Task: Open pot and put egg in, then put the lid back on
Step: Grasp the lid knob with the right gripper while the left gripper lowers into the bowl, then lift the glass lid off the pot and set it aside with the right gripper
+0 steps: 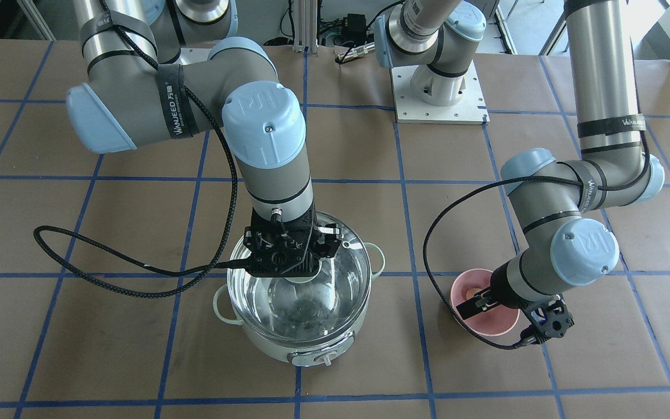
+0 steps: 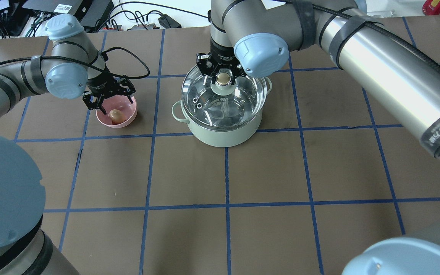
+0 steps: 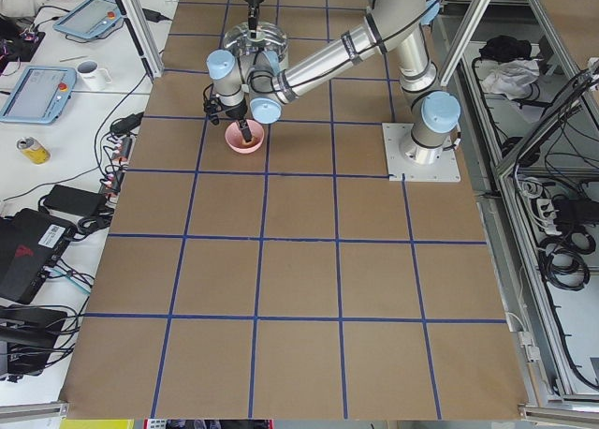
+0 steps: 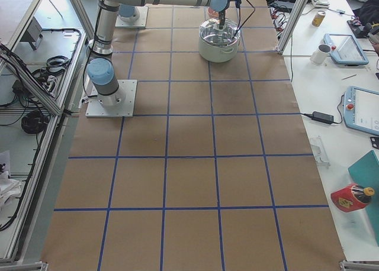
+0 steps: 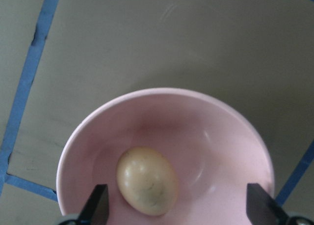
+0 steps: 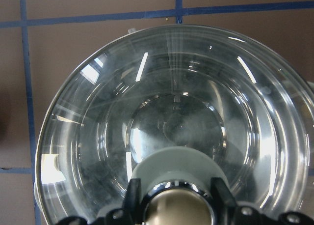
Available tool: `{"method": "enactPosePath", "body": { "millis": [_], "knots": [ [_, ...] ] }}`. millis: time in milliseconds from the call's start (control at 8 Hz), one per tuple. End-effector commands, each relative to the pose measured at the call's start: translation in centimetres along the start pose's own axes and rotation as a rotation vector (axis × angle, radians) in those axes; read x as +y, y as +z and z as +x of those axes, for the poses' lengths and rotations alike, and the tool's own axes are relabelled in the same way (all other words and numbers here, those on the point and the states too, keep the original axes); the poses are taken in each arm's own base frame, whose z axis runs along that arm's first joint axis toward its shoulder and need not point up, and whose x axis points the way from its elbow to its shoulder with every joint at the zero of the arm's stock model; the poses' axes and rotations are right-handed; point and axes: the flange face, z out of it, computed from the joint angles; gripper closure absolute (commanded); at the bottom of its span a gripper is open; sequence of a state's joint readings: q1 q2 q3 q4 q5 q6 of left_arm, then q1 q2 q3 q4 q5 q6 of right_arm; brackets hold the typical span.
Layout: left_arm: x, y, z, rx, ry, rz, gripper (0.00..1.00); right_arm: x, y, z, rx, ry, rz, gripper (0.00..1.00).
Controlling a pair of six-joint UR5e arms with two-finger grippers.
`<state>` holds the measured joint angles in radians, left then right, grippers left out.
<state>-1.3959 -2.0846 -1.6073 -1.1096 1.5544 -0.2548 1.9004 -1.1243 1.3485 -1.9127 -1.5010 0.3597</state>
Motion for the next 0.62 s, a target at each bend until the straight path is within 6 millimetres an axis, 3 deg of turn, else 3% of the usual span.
{"method": "enactPosePath", "body": {
  "millis": [0, 250, 500],
  "knots": [
    [0.1, 0.3, 0.0, -0.002, -0.001, -0.005, 0.09, 0.2, -6.3, 4.6, 0.009, -0.072, 0.008, 1.0],
    [0.1, 0.5, -0.5, -0.042, -0.003, -0.001, 0.14, -1.8, -8.8, 12.9, 0.011, -0.114, -0.01, 1.0],
    [0.2, 0.9, -0.5, -0.041, -0.001, -0.008, 0.14, -1.8, -11.7, 18.7, 0.037, -0.172, -0.019, 1.0]
  ]
}}
